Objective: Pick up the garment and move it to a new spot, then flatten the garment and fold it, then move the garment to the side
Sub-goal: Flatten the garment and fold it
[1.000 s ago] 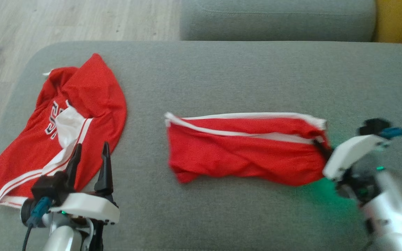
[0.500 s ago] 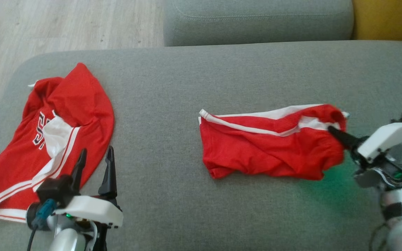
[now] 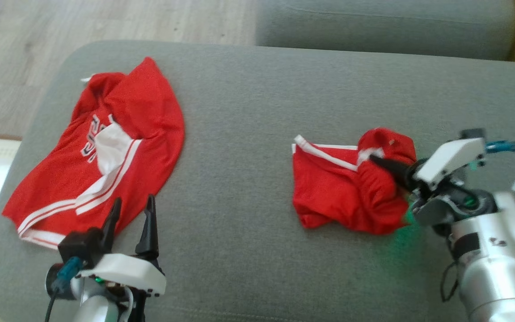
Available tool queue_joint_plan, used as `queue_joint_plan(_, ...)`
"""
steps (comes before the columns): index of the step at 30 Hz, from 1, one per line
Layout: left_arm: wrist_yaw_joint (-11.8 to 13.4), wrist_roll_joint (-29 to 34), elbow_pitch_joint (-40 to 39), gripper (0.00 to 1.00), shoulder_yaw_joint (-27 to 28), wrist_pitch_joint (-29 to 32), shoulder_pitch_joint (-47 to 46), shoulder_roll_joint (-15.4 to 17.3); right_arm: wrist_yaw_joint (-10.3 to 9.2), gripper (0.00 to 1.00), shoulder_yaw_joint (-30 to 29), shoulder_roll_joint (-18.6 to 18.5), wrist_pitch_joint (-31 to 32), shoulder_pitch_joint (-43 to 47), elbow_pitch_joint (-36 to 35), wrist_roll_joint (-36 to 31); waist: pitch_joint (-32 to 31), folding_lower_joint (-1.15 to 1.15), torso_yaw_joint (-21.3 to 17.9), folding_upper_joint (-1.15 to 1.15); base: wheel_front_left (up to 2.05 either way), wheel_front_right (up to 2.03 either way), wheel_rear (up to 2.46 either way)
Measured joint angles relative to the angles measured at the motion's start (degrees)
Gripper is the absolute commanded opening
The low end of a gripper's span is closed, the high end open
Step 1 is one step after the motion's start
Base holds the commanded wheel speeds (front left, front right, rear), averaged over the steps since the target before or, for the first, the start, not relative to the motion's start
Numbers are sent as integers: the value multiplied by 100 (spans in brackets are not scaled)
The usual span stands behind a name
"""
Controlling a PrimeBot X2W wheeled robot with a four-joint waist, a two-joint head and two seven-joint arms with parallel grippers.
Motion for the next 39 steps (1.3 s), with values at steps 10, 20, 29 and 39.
queue_joint_plan(10,-32,1,43,100,3,0,-67,-63,0,0,935,21,-382,-313,631,619,92,0,296,0,0,0,0)
queue_joint_plan(20,-105,1,170,100,45,0,-153,-96,0,100,1964,16,-979,-402,444,1779,117,0,235,0,0,0,0)
queue_joint_plan(29,-124,91,119,100,166,0,-151,-116,0,100,2202,-12,-1878,149,-1507,2498,23,0,-121,0,0,0,0)
queue_joint_plan(39,-123,380,-375,100,360,0,-147,-93,0,100,2204,-923,-3438,1266,-4057,1369,-93,0,-629,0,0,0,0)
